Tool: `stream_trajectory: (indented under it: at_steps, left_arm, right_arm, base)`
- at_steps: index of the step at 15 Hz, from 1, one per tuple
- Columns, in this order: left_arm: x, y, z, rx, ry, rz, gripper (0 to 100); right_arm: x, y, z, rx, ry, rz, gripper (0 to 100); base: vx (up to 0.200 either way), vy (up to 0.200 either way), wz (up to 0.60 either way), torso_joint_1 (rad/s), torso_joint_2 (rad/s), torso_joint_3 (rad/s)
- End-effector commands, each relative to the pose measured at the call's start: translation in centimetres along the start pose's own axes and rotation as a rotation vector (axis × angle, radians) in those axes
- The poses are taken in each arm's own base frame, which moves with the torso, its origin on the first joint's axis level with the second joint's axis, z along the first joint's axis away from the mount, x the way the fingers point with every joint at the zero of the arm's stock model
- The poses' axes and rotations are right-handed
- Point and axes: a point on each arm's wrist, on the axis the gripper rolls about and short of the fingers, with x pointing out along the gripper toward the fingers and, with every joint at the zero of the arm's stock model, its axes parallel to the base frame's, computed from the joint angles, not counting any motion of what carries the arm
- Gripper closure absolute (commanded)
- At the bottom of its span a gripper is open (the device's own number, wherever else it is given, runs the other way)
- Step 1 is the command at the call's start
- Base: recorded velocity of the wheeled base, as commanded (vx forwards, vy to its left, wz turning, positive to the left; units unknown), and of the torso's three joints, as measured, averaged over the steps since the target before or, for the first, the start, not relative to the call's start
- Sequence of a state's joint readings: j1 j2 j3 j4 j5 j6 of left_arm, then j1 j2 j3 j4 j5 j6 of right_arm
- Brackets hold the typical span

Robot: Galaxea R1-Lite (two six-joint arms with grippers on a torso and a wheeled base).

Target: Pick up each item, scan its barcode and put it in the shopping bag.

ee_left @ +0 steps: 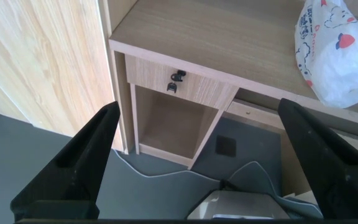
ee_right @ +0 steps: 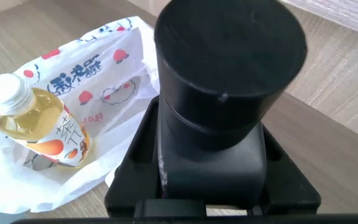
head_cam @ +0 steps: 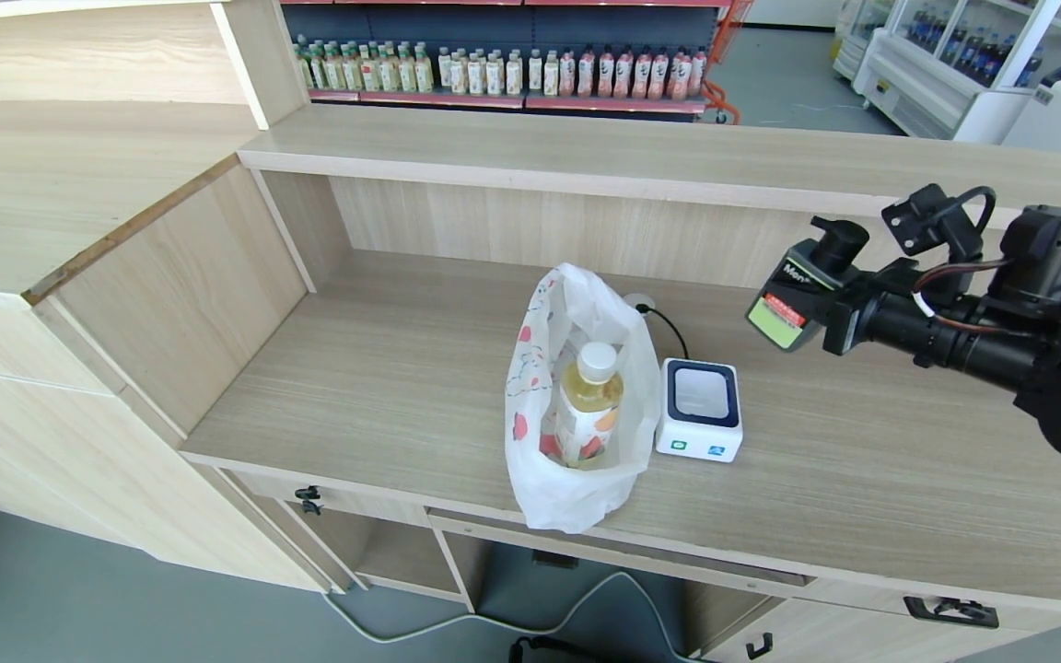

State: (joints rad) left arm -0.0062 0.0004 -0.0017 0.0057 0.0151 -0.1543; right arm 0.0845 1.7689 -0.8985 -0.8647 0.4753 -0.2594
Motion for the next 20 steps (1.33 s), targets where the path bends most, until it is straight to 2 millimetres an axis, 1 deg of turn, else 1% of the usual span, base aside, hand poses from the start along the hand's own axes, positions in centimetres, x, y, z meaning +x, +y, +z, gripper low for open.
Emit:
stream_trajectory:
  at_steps: [1,4,7,10,14,16,20]
  left_arm:
    - [0.0,0.0,0.0,-0.002,0.0,0.0,0]
    - [0.0,0.0,0.0,-0.027,0.003,-0.006,0]
    - [0.0,0.0,0.0,-0.036,0.0,0.003,0]
    - [0.0,0.0,0.0,-0.036,-0.002,0.002,0]
    - [0.0,0.0,0.0,-0.036,0.0,0.0,0]
    - [0.0,0.0,0.0,-0.036,0.0,0.002,0]
    - [0.0,0.0,0.0,-0.036,0.0,0.002,0]
  right_arm:
    - [0.7,0.7,-0.7,-0.018,0.015,0.028,100]
    - [1.4,1.0,-2.0,-0.02,0.015,0.036,100]
    - [1.4,1.5,-2.8,-0.015,-0.001,0.043,100]
    - [1.3,1.7,-2.8,-0.015,0.0,0.046,100]
    - [1.4,1.6,-2.8,-0.018,-0.001,0.043,100]
    - [1.5,1.7,-2.9,-0.018,0.0,0.046,100]
    - [3.0,2.1,-3.8,-0.007,0.02,0.041,100]
  base:
    - [0.0,0.0,0.0,0.0,0.0,0.0]
    - [0.0,0.0,0.0,0.0,0.0,0.0]
    - [0.0,0.0,0.0,0.0,0.0,0.0]
    - [0.0,0.0,0.0,0.0,0.0,0.0]
    - [0.0,0.2,0.0,0.002,0.0,0.005]
    - [0.0,0.0,0.0,0.0,0.0,0.0]
    - [0.0,0.0,0.0,0.0,0.0,0.0]
